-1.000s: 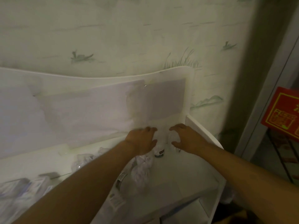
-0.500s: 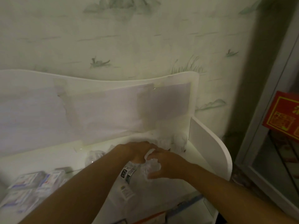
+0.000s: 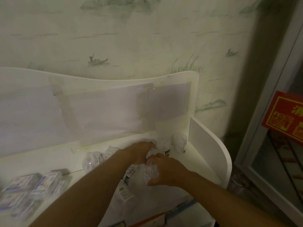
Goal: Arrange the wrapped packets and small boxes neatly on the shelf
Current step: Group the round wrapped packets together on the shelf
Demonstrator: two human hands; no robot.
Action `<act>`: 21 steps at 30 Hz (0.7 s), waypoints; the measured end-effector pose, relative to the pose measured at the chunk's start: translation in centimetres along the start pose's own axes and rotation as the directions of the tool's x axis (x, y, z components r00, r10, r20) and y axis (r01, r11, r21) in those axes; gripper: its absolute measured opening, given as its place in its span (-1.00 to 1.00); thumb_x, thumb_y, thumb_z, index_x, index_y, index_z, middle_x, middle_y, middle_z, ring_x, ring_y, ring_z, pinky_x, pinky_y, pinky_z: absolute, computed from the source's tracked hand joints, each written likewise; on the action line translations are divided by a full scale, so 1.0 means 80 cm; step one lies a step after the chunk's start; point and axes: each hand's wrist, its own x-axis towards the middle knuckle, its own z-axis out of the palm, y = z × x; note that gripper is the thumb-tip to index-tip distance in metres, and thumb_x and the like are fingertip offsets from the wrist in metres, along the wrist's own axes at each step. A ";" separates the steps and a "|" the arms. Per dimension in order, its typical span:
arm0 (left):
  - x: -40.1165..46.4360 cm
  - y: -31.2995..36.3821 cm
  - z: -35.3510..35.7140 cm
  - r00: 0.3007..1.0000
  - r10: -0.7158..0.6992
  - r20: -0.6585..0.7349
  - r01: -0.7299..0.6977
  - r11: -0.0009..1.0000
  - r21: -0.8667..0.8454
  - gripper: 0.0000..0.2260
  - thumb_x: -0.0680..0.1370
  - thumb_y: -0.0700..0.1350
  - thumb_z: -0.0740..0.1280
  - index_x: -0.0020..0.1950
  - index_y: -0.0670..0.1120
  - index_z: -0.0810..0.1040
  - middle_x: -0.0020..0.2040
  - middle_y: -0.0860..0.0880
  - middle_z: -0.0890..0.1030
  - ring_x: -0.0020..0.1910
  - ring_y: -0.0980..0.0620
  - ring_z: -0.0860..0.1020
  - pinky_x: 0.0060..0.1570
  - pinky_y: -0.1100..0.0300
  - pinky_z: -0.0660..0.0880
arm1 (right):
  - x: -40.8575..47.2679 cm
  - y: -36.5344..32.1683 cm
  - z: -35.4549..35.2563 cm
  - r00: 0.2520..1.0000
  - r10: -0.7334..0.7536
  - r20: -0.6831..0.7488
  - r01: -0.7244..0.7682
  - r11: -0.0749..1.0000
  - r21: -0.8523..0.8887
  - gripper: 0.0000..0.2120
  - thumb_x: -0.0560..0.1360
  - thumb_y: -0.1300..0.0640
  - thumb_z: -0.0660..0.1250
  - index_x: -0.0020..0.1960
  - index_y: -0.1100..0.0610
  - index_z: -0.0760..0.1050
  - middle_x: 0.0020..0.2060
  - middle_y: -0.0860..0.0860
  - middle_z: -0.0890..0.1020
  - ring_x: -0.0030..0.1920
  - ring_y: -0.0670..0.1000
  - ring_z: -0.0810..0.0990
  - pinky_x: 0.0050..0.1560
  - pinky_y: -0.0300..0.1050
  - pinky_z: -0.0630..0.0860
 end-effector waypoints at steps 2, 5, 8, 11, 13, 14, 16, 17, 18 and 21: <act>0.002 0.003 0.000 1.000 0.013 -0.029 -0.012 1.000 0.011 -0.35 0.47 0.01 0.45 0.48 0.04 0.24 0.40 -0.01 0.41 0.35 -0.04 0.41 0.31 0.11 0.37 | -0.002 0.003 -0.006 1.000 0.010 0.015 -0.010 1.000 0.002 -0.26 0.35 -0.19 0.47 0.43 -0.01 0.27 0.37 -0.02 0.39 0.29 0.04 0.44 0.24 -0.06 0.43; 0.004 0.010 -0.004 0.999 0.015 -0.044 -0.015 1.000 0.000 -0.35 0.43 0.03 0.47 0.45 0.05 0.27 0.37 0.01 0.43 0.34 -0.04 0.41 0.30 0.10 0.37 | -0.003 0.024 -0.024 0.997 0.068 0.032 -0.068 0.998 0.010 -0.20 0.33 -0.18 0.50 0.46 -0.03 0.24 0.36 -0.03 0.41 0.30 0.03 0.44 0.26 -0.09 0.43; 0.008 0.019 -0.002 0.997 0.007 -0.082 -0.008 1.000 -0.009 -0.33 0.40 0.06 0.50 0.44 0.06 0.29 0.36 0.02 0.45 0.33 -0.03 0.41 0.31 0.11 0.36 | -0.009 0.055 -0.047 0.989 0.149 0.017 -0.150 0.988 0.030 -0.21 0.30 -0.18 0.53 0.43 -0.07 0.28 0.30 -0.05 0.44 0.24 0.00 0.47 0.22 -0.12 0.45; 0.013 0.029 0.001 0.997 0.009 -0.078 -0.011 1.000 -0.024 -0.33 0.39 0.07 0.51 0.43 0.07 0.29 0.35 0.02 0.45 0.31 -0.03 0.42 0.29 0.11 0.37 | -0.018 0.085 -0.064 0.972 0.234 0.010 -0.234 0.972 0.008 -0.21 0.32 -0.17 0.51 0.45 -0.05 0.27 0.29 -0.04 0.40 0.25 0.00 0.45 0.25 -0.11 0.43; 0.017 0.037 0.003 0.998 0.017 -0.059 -0.019 0.999 -0.027 -0.34 0.40 0.08 0.50 0.43 0.07 0.29 0.34 0.02 0.45 0.30 -0.03 0.43 0.28 0.09 0.38 | -0.022 0.103 -0.071 0.958 0.286 -0.007 -0.286 0.958 -0.010 -0.22 0.33 -0.16 0.50 0.45 -0.03 0.28 0.31 -0.03 0.37 0.28 0.01 0.43 0.29 -0.09 0.41; 0.018 0.041 0.005 0.998 0.026 -0.054 -0.027 0.999 -0.022 -0.35 0.41 0.08 0.49 0.43 0.08 0.29 0.34 0.02 0.45 0.30 -0.03 0.43 0.29 0.08 0.39 | -0.023 0.110 -0.072 0.951 0.309 -0.015 -0.310 0.951 -0.012 -0.22 0.33 -0.16 0.51 0.45 -0.02 0.28 0.31 -0.02 0.37 0.28 0.02 0.44 0.29 -0.08 0.42; 0.022 0.049 0.008 0.998 0.035 -0.048 -0.036 0.999 -0.008 -0.36 0.42 0.08 0.48 0.43 0.09 0.29 0.35 0.01 0.44 0.31 -0.05 0.43 0.30 0.05 0.39 | -0.023 0.121 -0.073 0.938 0.345 -0.024 -0.345 0.938 -0.014 -0.23 0.33 -0.14 0.51 0.45 -0.01 0.28 0.32 -0.01 0.36 0.27 0.05 0.45 0.28 -0.06 0.44; 0.024 0.052 0.010 0.998 0.037 -0.047 -0.037 0.999 -0.003 -0.37 0.43 0.09 0.47 0.43 0.09 0.29 0.36 0.02 0.44 0.31 -0.05 0.43 0.30 0.04 0.39 | -0.022 0.126 -0.072 0.934 0.357 -0.029 -0.358 0.934 -0.017 -0.23 0.34 -0.13 0.51 0.46 -0.01 0.28 0.32 0.00 0.36 0.26 0.06 0.46 0.28 -0.05 0.44; 0.025 0.054 0.011 0.998 0.039 -0.055 -0.040 0.999 -0.002 -0.37 0.43 0.09 0.47 0.43 0.09 0.29 0.36 0.02 0.44 0.31 -0.05 0.43 0.30 0.04 0.39 | -0.022 0.129 -0.072 0.930 0.365 -0.035 -0.366 0.930 -0.021 -0.23 0.34 -0.13 0.50 0.46 -0.01 0.27 0.33 0.00 0.36 0.27 0.06 0.46 0.28 -0.04 0.44; 0.030 0.057 0.015 0.995 0.037 -0.089 -0.037 0.999 0.004 -0.38 0.43 0.12 0.46 0.42 0.10 0.29 0.35 0.03 0.45 0.30 -0.04 0.43 0.30 0.03 0.40 | -0.019 0.137 -0.071 0.925 0.377 -0.041 -0.378 0.925 -0.028 -0.22 0.36 -0.14 0.49 0.47 0.01 0.26 0.36 0.02 0.36 0.31 0.07 0.43 0.31 -0.03 0.42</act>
